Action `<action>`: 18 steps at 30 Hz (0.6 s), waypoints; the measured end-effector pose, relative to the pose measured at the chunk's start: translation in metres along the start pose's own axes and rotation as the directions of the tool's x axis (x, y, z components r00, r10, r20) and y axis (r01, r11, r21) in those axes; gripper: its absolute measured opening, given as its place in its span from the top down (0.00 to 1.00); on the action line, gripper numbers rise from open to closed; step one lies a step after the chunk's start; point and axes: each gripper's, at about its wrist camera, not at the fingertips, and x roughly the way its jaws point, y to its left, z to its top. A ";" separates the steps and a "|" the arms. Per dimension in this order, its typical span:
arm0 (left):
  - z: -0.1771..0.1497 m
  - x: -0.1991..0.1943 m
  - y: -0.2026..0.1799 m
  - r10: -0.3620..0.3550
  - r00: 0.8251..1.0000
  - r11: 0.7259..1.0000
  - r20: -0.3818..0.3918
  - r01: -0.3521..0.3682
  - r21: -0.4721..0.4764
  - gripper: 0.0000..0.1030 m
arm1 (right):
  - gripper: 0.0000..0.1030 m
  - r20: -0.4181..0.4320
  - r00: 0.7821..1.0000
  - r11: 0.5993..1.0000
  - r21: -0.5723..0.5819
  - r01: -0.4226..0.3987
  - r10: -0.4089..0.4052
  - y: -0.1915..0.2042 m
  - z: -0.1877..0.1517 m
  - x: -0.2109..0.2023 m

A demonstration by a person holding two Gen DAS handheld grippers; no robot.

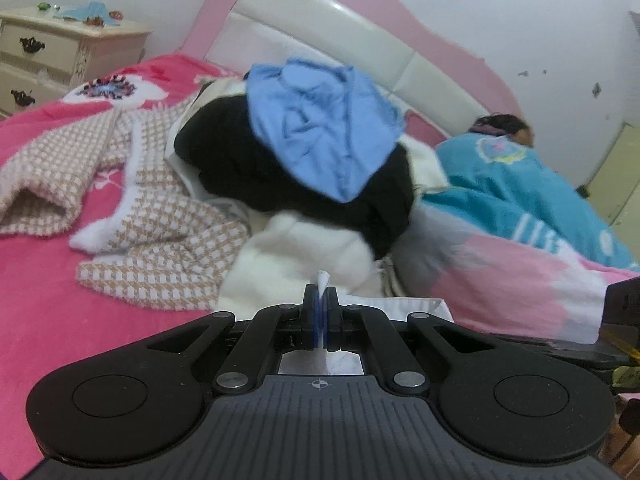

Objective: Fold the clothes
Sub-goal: 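Lift the collar with both grippers and pull it toward the hem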

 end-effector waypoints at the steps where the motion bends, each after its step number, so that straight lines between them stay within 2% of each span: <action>1: 0.000 -0.010 -0.003 -0.009 1.000 1.000 0.005 0.009 0.000 1.00 | 0.97 0.004 1.000 1.000 -0.012 -0.003 0.003 0.007 -0.002 -0.010; 10: -0.019 -0.114 -0.036 -0.074 0.997 0.997 0.036 0.075 -0.023 1.00 | 0.97 -0.031 1.000 0.990 -0.141 -0.011 0.007 0.080 -0.031 -0.103; 14: -0.040 -0.157 -0.047 -0.095 0.995 0.995 0.037 0.096 -0.016 1.00 | 0.97 -0.051 0.998 0.984 -0.173 -0.037 0.029 0.107 -0.052 -0.138; 18: -0.067 -0.192 -0.055 -0.120 0.992 0.993 0.032 0.120 -0.003 1.00 | 0.97 -0.059 0.998 0.987 -0.158 -0.041 0.032 0.121 -0.085 -0.164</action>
